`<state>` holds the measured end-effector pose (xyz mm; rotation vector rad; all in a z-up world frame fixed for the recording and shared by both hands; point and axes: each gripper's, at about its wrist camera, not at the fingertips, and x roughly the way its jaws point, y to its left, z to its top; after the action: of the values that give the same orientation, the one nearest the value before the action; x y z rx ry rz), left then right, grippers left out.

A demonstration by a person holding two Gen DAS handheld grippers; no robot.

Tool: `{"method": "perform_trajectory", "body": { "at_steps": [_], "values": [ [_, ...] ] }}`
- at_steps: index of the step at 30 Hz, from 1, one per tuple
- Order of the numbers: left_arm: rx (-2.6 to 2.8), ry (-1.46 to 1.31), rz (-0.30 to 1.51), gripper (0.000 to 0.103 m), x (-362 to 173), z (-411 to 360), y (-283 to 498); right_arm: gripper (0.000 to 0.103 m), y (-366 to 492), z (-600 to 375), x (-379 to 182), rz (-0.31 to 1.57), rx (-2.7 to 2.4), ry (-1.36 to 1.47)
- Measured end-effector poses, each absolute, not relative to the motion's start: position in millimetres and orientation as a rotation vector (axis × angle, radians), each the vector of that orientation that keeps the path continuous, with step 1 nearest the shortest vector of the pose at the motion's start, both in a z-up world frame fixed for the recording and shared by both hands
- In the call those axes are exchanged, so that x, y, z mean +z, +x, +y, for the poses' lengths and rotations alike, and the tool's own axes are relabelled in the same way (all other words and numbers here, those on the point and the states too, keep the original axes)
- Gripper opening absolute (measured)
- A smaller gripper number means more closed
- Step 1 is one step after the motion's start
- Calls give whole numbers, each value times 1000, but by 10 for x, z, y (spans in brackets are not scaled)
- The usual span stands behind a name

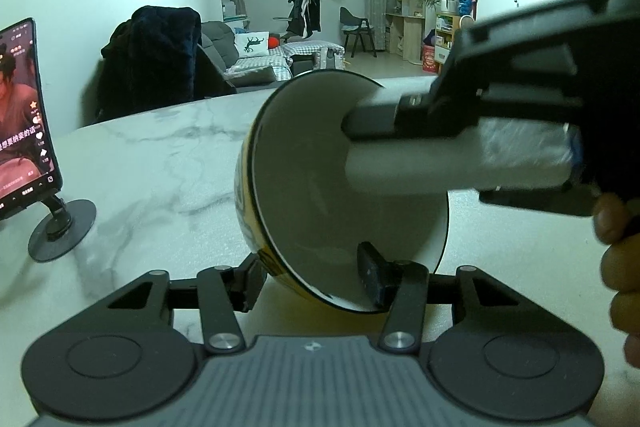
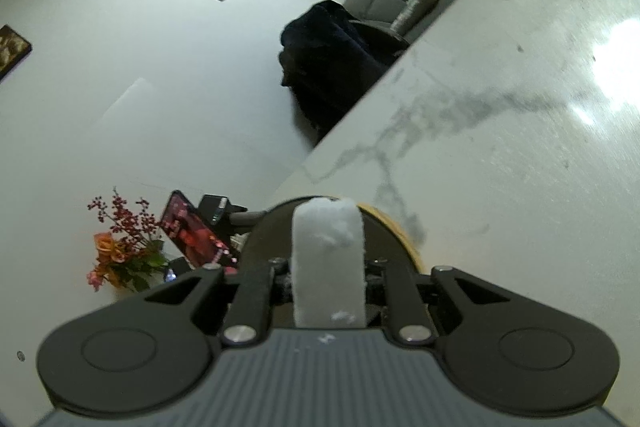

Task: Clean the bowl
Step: 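Turn the yellow bowl with the left tool while the right tool's sponge stays inside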

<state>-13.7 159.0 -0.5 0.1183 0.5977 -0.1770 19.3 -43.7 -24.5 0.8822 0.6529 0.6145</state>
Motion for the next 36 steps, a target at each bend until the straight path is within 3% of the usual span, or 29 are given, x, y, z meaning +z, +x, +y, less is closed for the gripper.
{"method": "perform_trajectory", "body": {
  "at_steps": [10, 14, 25, 36],
  "values": [
    [-181, 113, 599, 51, -29, 1567, -137, 18, 146, -729, -317, 685, 588, 906],
    [-186, 87, 609, 59, -12, 1630, -104, 17, 173, -707, -357, 699, 584, 887],
    [-390, -132, 612, 60, 165, 2116, -321, 17, 223, -650, -420, 721, 595, 816],
    [-337, 8, 553, 59, 561, 2084, -264, 16, 273, -593, -482, 743, 605, 744]
  ]
}}
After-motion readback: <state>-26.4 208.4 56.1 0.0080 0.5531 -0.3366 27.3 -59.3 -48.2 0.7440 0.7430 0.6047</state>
